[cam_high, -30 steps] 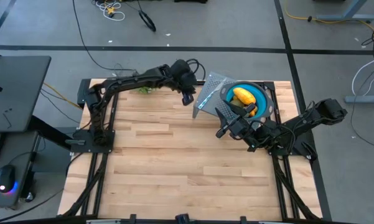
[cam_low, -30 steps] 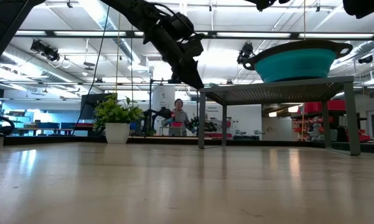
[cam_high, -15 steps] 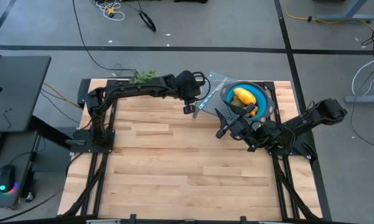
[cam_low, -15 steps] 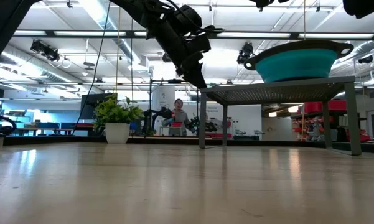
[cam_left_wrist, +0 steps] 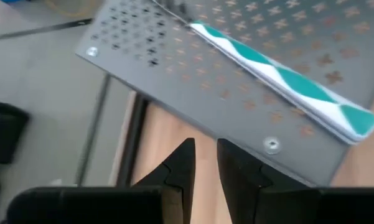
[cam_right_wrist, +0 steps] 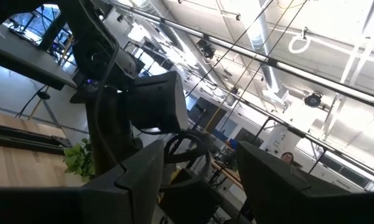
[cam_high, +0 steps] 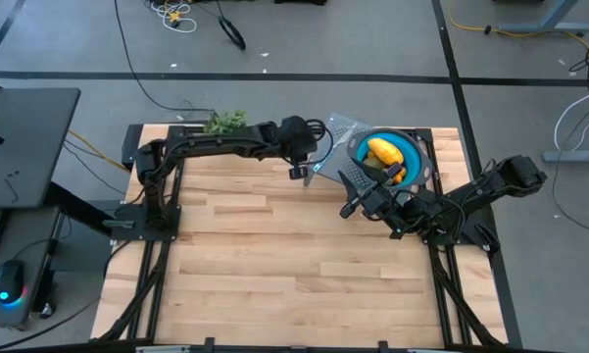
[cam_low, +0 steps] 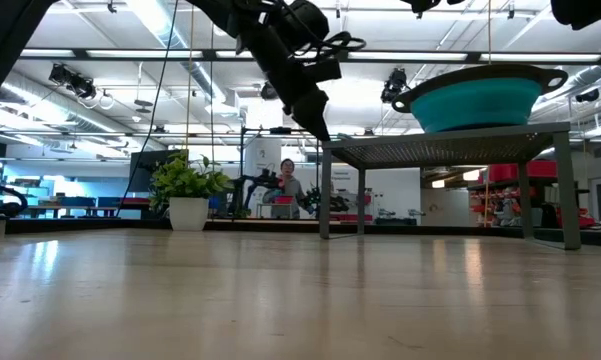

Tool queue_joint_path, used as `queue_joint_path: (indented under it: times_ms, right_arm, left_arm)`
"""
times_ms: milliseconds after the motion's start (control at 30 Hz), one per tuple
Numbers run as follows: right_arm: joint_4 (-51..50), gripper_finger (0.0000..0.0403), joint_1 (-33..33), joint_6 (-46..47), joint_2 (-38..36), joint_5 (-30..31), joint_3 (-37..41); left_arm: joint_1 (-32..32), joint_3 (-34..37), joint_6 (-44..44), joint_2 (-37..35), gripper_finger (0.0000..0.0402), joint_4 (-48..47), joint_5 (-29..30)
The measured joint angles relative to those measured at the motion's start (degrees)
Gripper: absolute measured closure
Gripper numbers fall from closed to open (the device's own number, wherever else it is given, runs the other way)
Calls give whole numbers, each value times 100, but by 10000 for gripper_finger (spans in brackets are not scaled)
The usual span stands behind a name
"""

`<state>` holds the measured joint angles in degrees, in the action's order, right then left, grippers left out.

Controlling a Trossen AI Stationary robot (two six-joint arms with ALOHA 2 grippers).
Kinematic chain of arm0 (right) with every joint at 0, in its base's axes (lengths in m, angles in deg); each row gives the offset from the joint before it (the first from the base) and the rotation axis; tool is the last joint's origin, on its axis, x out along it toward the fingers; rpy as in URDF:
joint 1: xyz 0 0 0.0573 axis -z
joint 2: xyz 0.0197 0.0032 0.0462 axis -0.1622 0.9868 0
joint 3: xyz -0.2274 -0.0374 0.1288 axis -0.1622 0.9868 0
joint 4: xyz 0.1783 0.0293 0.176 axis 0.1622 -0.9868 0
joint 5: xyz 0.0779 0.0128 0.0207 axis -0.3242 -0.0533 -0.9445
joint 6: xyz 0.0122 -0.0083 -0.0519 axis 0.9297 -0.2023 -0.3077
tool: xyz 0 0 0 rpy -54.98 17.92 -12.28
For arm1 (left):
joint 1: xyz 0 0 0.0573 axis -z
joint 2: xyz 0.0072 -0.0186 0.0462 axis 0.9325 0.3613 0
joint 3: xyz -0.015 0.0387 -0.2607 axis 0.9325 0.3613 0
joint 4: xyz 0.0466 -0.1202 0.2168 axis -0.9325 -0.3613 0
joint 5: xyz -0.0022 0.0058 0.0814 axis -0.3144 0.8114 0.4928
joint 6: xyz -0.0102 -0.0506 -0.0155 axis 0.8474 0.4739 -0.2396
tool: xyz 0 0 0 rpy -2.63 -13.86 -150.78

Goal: Pick & Place Fruit
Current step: Put the green patterned knife on the shelf

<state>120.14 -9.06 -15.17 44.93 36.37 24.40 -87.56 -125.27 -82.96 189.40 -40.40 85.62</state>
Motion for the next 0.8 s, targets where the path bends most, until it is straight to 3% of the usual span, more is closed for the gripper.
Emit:
queue_joint_path:
  times_ms: [200, 400, 800]
  right_arm:
    - [-2, 190, -2, 0, 0, 2, 0]
    - [-9, 190, -2, -1, 0, 49, 0]
    - [-56, 190, 0, 0, 0, 49, 0]
  left_arm:
    - [117, -127, -220, -10, 337, 15, 406]
    - [222, -127, -220, -10, 393, -37, 389]
    - [511, -127, -241, -11, 396, -216, 217]
